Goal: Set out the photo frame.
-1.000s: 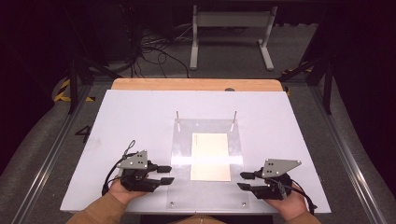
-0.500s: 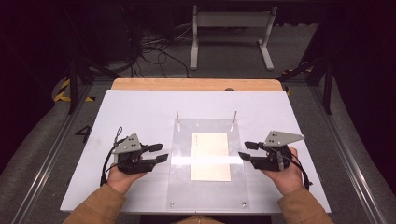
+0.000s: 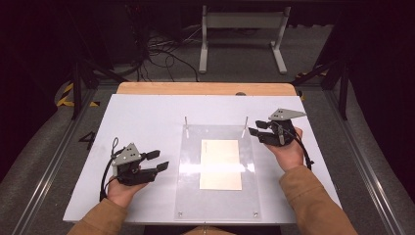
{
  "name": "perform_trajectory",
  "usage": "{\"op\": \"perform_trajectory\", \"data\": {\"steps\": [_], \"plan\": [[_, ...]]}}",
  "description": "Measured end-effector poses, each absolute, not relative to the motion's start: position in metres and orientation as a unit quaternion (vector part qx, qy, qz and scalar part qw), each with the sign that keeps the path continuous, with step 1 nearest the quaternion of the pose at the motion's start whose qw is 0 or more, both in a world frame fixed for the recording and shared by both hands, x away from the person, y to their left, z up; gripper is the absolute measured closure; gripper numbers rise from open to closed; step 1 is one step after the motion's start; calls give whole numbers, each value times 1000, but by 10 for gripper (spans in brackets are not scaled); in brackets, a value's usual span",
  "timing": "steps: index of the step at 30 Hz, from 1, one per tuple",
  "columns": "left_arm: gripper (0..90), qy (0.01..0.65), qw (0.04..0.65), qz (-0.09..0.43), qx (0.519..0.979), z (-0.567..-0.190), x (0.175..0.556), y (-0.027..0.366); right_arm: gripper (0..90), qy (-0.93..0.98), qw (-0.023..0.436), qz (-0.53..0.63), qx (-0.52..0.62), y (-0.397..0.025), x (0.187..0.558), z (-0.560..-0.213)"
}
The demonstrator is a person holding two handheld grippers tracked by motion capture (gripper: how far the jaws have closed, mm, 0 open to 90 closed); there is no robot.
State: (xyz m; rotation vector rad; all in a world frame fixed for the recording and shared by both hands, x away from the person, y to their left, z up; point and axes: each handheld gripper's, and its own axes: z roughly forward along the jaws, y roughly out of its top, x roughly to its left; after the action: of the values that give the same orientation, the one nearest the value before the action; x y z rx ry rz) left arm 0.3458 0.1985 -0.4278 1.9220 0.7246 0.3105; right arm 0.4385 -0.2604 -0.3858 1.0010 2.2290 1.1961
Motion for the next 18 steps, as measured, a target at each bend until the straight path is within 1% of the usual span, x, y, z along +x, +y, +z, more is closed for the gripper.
{"op": "perform_trajectory", "data": {"steps": [1, 5, 9, 10, 11, 14, 16, 18], "plan": [[424, 305, 506, 129, 796, -428, 344, 200, 590, 800, 216, 427, 361, -256, 449, -392], [422, 309, 507, 137, 793, -429, 342, 204, 592, 801, 229, 414, 368, -249, 462, -400], [417, 318, 507, 142, 788, -429, 340, 207, 637, 794, 247, 399, 386, -248, 476, -406], [415, 318, 507, 142, 788, -429, 340, 207, 637, 794, 247, 399, 386, -248, 476, -406], [415, 318, 507, 144, 788, -430, 340, 208, 662, 794, 250, 396, 387, -248, 478, -408], [413, 316, 505, 145, 790, -431, 340, 207, 713, 797, 237, 397, 388, -247, 484, -415], [414, 316, 503, 145, 791, -431, 340, 207, 745, 801, 240, 392, 383, -243, 488, -419], [415, 315, 504, 144, 791, -431, 340, 205, 821, 800, 247, 392, 381, -241, 490, -420]]}}
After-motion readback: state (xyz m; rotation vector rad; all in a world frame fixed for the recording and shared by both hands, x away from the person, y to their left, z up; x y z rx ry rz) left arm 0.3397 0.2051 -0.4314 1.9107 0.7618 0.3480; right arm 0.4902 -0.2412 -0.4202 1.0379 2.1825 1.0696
